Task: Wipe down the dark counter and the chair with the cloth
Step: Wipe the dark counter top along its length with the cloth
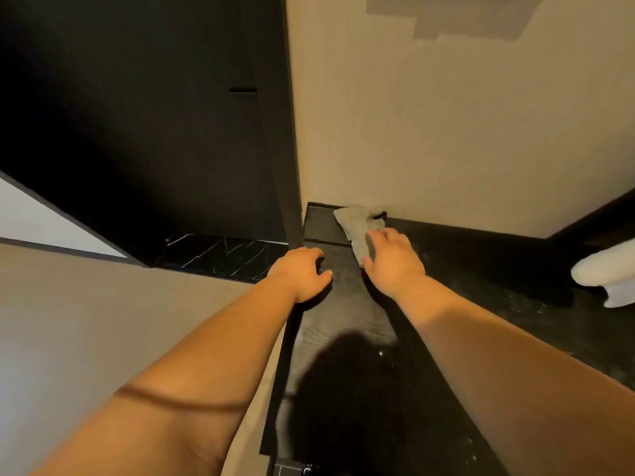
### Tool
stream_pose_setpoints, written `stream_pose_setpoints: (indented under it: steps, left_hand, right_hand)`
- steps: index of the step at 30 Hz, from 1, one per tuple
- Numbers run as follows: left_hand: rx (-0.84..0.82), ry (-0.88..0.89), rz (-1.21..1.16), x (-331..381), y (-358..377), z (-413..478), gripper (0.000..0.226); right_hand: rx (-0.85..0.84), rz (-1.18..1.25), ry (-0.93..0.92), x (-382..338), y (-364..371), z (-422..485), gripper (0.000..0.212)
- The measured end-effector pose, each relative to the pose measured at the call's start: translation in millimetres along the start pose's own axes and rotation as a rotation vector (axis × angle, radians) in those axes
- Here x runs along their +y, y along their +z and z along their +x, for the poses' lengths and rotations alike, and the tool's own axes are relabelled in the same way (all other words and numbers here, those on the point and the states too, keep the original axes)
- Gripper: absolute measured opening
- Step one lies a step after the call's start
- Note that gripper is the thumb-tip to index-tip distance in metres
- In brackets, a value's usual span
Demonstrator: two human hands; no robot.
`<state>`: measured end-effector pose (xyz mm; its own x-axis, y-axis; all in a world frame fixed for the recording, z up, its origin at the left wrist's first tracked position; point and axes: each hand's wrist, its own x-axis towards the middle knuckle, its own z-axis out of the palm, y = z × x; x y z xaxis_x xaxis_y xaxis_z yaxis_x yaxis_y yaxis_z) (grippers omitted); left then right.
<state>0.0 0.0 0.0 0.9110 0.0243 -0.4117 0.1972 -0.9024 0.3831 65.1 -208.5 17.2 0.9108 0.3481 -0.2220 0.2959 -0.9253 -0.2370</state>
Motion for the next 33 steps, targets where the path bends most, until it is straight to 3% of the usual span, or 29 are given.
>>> stream_pose_setpoints:
  steps: [7,18,27,33]
  left_hand:
    - [0.005,-0.013,0.022,-3,5,21,0.070]
    - [0.017,0.000,0.012,-4,12,17,0.069]
    - [0.019,0.021,-0.017,9,-7,-24,0.063]
    - [0.032,0.045,-0.008,10,-14,-48,0.060]
  right_hand:
    - [-0.079,-0.008,0.031,-1,11,48,0.076]
    - [-0.012,-0.006,-0.026,-4,14,59,0.031]
    - [0.147,0.066,-0.001,-9,-21,-5,0.033]
    - [0.065,0.191,0.049,-12,-38,-52,0.023]
